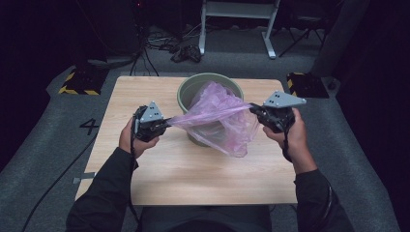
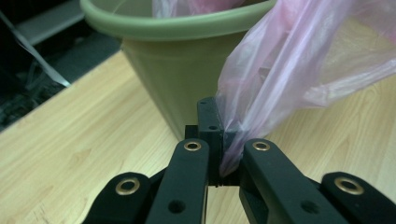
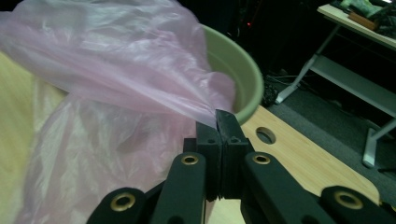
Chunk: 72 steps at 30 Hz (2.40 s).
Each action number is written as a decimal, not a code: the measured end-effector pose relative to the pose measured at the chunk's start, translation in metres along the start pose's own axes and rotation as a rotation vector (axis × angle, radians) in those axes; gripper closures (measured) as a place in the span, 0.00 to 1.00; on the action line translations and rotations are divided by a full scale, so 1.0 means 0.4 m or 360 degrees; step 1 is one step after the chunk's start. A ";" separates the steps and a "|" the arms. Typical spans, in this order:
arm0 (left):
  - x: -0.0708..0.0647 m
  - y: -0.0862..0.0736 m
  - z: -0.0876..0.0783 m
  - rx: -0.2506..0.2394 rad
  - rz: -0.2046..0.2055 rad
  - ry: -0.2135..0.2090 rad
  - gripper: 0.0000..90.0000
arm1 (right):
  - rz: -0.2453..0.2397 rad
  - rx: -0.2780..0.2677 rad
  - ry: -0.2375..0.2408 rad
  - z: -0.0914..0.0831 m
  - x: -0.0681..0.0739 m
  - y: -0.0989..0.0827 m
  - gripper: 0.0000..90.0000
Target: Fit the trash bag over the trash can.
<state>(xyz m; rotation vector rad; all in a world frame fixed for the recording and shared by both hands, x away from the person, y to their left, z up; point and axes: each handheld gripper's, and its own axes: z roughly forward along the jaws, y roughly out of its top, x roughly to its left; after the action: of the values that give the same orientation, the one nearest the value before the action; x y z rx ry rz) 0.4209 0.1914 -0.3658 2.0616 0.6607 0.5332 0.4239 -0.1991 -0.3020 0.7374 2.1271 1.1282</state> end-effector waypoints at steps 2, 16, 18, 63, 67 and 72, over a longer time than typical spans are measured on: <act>0.011 0.004 -0.003 0.0014 0.0015 0.0003 1.00 | 0.0005 0.0012 0.0018 0.018 -0.008 0.007 0.99; -0.066 -0.057 0.004 -0.0161 -0.0117 -0.0223 0.26 | 0.0071 -0.0082 -0.0016 0.034 -0.006 0.020 0.99; -0.075 -0.051 0.017 -0.0138 -0.0118 -0.0203 0.29 | 0.0099 -0.0115 -0.0005 0.031 -0.008 0.020 0.95; -0.057 -0.017 0.024 -0.0110 -0.0029 -0.0081 0.99 | 0.0033 -0.0166 0.0147 -0.005 0.176 -0.167 0.93; -0.020 -0.013 0.010 -0.0088 -0.0042 -0.0040 0.99 | 0.0118 -0.0161 0.0033 -0.018 0.112 -0.149 0.97; 0.029 0.000 -0.001 -0.0018 -0.0027 -0.0004 0.99 | 0.0204 -0.0119 -0.0057 -0.017 0.038 -0.126 0.98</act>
<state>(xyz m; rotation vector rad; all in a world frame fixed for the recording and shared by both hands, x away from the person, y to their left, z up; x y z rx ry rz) 0.4295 0.1989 -0.3642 2.0441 0.6720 0.5232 0.3996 -0.2159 -0.3462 0.8628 2.0205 1.2453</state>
